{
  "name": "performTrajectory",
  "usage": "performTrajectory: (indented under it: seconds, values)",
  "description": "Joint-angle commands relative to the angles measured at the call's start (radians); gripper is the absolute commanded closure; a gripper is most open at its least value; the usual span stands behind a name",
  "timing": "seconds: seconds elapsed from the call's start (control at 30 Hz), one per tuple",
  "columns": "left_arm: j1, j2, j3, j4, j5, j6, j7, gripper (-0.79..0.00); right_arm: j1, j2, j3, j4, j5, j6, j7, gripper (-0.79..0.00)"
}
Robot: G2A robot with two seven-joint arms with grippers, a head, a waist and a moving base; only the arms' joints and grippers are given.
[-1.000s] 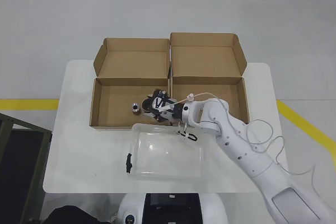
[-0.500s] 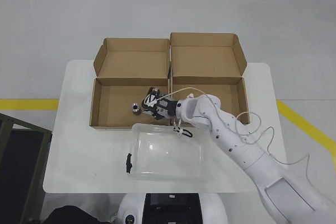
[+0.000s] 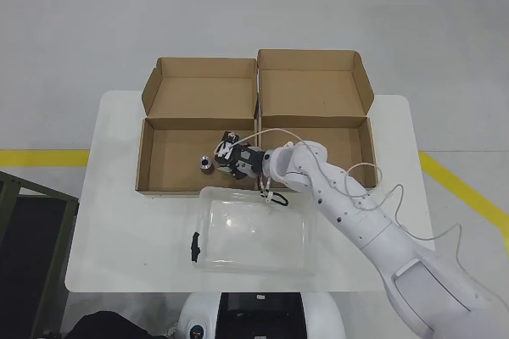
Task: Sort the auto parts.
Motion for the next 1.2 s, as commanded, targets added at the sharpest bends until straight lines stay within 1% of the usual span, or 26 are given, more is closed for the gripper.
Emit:
performTrajectory:
  seconds: [0.0,0.07,0.1,0.13,0.17,0.27,0.37,0.53,0.57,0.63,0.83,0.87,1.17]
  values:
    - [0.0,0.0,0.0,0.0,0.0,0.0,0.0,-0.785,0.003,-0.004,-0.001,0.008,-0.003,-0.001,-0.002,-0.332]
    - [0.0,0.0,0.0,0.0,0.0,0.0,0.0,-0.785,0.004,-0.007,0.0,0.012,-0.005,-0.002,-0.002,-0.394]
    - [0.0,0.0,0.0,0.0,0.0,0.0,0.0,-0.785,0.005,-0.008,0.001,0.012,-0.004,-0.003,-0.002,-0.496]
    - [0.0,0.0,0.0,0.0,0.0,0.0,0.0,-0.785,0.005,-0.009,0.003,0.012,-0.005,-0.004,-0.002,-0.56]
    - [0.0,0.0,0.0,0.0,0.0,0.0,0.0,-0.785,0.004,-0.009,0.005,0.012,-0.004,-0.006,-0.002,-0.585]
    - [0.0,0.0,0.0,0.0,0.0,0.0,0.0,-0.785,0.0,-0.008,0.021,0.011,0.008,-0.014,-0.018,-0.61]
    - [0.0,0.0,0.0,0.0,0.0,0.0,0.0,-0.785,-0.006,-0.003,0.041,-0.018,0.004,-0.025,-0.038,-0.628]
    - [0.0,0.0,0.0,0.0,0.0,0.0,0.0,-0.785,-0.045,0.022,0.1,-0.147,-0.012,-0.053,-0.042,-0.662]
    - [0.0,0.0,0.0,0.0,0.0,0.0,0.0,-0.785,-0.059,0.029,0.115,-0.181,-0.015,-0.06,-0.037,-0.69]
    - [0.0,0.0,0.0,0.0,0.0,0.0,0.0,-0.785,-0.092,0.045,0.152,-0.249,-0.02,-0.068,-0.025,-0.72]
    - [0.0,0.0,0.0,0.0,0.0,0.0,0.0,-0.785,-0.209,0.089,0.268,-0.431,-0.033,-0.092,0.01,-0.748]
    - [0.0,0.0,0.0,0.0,0.0,0.0,0.0,-0.785,-0.229,0.096,0.287,-0.457,-0.036,-0.098,0.011,-0.779]
    - [0.0,0.0,0.0,0.0,0.0,0.0,0.0,-0.785,-0.387,0.147,0.467,-0.6,-0.039,-0.145,-0.023,-0.785]
